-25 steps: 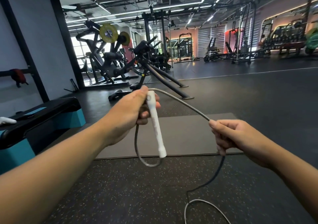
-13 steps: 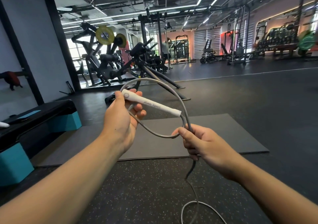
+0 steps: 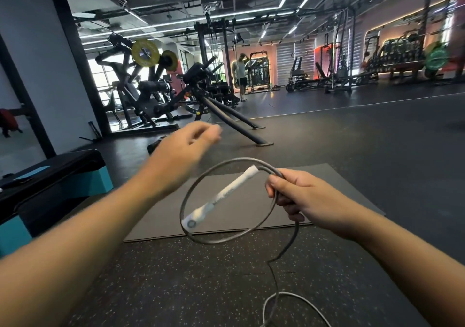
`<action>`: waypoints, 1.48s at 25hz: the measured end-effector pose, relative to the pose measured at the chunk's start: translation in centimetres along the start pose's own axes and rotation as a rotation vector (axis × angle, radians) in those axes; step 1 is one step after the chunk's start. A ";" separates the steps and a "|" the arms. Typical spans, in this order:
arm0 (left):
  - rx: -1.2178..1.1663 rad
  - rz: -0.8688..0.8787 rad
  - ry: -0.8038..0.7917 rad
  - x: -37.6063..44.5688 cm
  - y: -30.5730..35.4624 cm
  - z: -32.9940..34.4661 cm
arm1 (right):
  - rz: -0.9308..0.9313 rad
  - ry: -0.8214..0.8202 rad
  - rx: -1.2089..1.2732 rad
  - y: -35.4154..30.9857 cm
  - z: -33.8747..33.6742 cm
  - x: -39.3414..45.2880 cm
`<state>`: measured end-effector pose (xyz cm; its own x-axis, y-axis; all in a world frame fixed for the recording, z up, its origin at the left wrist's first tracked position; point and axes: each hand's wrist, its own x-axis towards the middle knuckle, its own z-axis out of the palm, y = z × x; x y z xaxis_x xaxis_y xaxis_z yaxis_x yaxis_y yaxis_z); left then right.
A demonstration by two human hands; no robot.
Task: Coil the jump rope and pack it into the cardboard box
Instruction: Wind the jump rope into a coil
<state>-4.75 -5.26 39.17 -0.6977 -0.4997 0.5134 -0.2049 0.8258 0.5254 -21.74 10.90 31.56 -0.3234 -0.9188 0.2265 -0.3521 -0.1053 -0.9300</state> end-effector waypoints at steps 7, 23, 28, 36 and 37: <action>0.387 0.059 -0.708 2.8 4.9 4.0 | -0.102 -0.050 -0.437 -2.2 -0.8 -0.2; -1.193 -0.293 0.046 2.8 1.2 1.5 | 0.046 -0.002 0.221 4.0 -1.7 -1.3; -1.454 -0.374 0.383 2.7 1.2 2.9 | -0.123 -0.047 0.252 3.6 1.4 -0.3; -1.538 -0.523 0.406 0.5 2.1 6.1 | -0.262 0.142 0.416 1.6 5.0 0.8; -1.516 -0.545 0.419 0.2 2.0 6.3 | -0.270 0.149 0.508 1.4 5.0 1.0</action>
<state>-9.62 -2.02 36.03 -0.5011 -0.8631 0.0636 0.6371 -0.3181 0.7021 -18.20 7.93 29.00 -0.4135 -0.7750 0.4779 0.0136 -0.5301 -0.8478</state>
